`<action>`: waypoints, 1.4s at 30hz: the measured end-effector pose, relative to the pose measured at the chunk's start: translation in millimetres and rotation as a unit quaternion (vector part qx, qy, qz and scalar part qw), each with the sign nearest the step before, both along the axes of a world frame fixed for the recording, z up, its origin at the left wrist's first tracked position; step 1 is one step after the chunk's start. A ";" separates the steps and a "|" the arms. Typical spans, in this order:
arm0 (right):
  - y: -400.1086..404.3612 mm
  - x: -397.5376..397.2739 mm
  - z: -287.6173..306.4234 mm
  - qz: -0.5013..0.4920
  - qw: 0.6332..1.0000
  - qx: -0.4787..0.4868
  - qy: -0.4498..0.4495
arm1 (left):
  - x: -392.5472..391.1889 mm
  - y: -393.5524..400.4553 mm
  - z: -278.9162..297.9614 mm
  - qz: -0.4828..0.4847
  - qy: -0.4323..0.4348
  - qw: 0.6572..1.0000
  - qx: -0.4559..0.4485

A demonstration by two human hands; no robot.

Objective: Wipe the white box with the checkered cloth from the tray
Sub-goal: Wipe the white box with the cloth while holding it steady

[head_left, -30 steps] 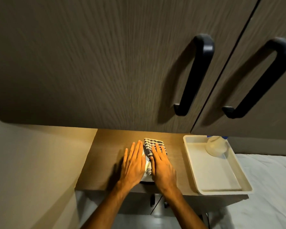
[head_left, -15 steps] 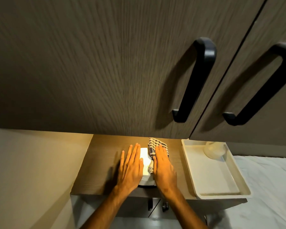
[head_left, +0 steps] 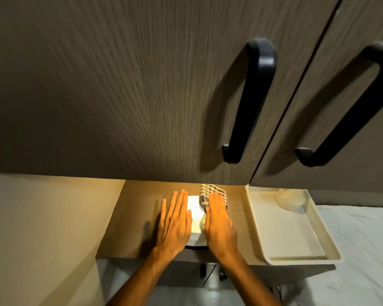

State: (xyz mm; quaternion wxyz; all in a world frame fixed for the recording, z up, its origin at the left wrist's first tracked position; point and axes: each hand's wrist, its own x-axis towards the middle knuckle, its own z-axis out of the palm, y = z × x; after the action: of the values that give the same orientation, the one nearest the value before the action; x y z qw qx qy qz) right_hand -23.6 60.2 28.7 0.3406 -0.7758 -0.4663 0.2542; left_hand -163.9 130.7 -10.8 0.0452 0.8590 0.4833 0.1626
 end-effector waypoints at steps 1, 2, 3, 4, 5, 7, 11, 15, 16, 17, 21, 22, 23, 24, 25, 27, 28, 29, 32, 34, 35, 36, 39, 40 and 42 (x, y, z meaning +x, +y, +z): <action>-13.2 -9.3 -6.1 0.028 0.999 0.010 -0.034 | 0.3 -0.1 -0.3 -0.002 0.008 1.000 -0.005; -24.6 -18.2 -12.3 0.064 0.992 0.025 -0.105 | 0.7 0.3 -1.4 -0.005 0.014 1.000 -0.008; -30.3 -24.2 -16.7 0.094 0.978 0.050 -0.178 | 0.9 0.4 -1.1 -0.008 0.020 1.000 -0.013; -28.0 -26.1 -16.4 0.111 0.965 0.074 -0.224 | 0.9 0.2 -0.9 -0.012 0.029 0.999 -0.011; -18.4 -23.9 -14.0 0.127 0.957 0.083 -0.247 | -0.1 0.2 -1.2 -0.016 0.045 0.999 -0.002; 7.8 -15.0 -1.6 0.150 0.958 0.055 -0.239 | -2.0 -0.4 -1.9 -0.029 0.073 0.997 0.013; 46.9 7.6 21.8 0.077 0.982 -0.022 -0.170 | -0.2 -0.3 0.3 -0.009 0.031 0.999 0.007; 2.9 -4.7 2.1 0.058 0.996 0.022 -0.060 | 0.6 1.0 -2.0 -0.015 0.020 1.000 -0.013; -13.2 -14.1 -3.0 0.080 0.992 0.035 -0.091 | 0.9 1.8 -1.8 -0.019 0.023 0.999 -0.021; -25.9 -22.5 -8.4 0.105 0.982 0.045 -0.153 | 0.5 2.3 -2.4 -0.020 0.018 0.999 -0.034; 0.8 -16.4 0.1 0.176 0.948 0.082 -0.251 | -2.3 2.5 1.3 -0.031 0.072 0.996 -0.044; 17.2 -10.2 8.5 0.182 0.952 0.066 -0.238 | -2.4 2.1 4.0 -0.037 0.082 0.995 -0.040; 31.4 -3.1 16.9 0.171 0.959 0.047 -0.220 | -2.3 0.4 6.1 -0.036 0.071 0.996 -0.028; 43.6 3.8 23.0 0.150 0.968 0.026 -0.202 | -1.8 -1.2 7.3 -0.032 0.044 0.998 -0.015; 51.4 9.0 25.9 0.127 0.974 -0.001 -0.188 | -1.4 -2.2 7.9 -0.023 0.019 0.999 -0.012; 46.4 12.3 22.4 0.081 0.987 -0.040 -0.135 | -1.2 -2.2 6.8 -0.012 0.004 1.000 -0.025; 34.3 11.5 15.6 0.060 0.994 -0.043 -0.081 | -1.7 -1.7 5.9 -0.008 0.005 1.000 -0.026; 18.7 8.8 8.6 0.040 0.998 -0.032 -0.022 | -2.0 -1.5 4.9 -0.006 0.006 1.000 -0.029; -30.3 -13.5 -2.4 0.044 0.998 0.014 0.031 | -0.2 1.2 7.7 -0.014 0.013 0.999 -0.043; -39.0 -27.3 -5.2 0.110 0.985 0.051 -0.121 | -1.0 3.1 6.0 -0.030 0.021 0.998 -0.044; -32.4 -28.7 -2.3 0.134 0.974 0.066 -0.173 | -1.6 3.9 5.9 -0.034 0.030 0.998 -0.046; -20.8 -26.8 5.2 0.150 0.968 0.060 -0.193 | -3.2 4.0 6.6 -0.039 0.045 0.997 -0.041; 25.1 -11.4 23.7 0.162 0.966 0.027 -0.198 | -4.6 2.5 7.9 -0.042 0.054 0.997 -0.026; 37.7 -5.5 28.0 0.149 0.970 0.014 -0.190 | -4.0 2.7 9.7 -0.033 0.034 0.998 -0.027; 48.9 2.4 30.2 0.101 0.983 -0.008 -0.154 | -2.5 3.1 10.8 -0.015 -0.008 0.999 -0.041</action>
State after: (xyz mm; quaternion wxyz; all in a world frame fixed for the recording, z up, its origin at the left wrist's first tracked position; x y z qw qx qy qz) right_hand -21.2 109.1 59.0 0.2313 -0.7569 -0.5876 0.1685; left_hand -166.4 133.8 0.0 0.0871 0.8623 0.4760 0.1491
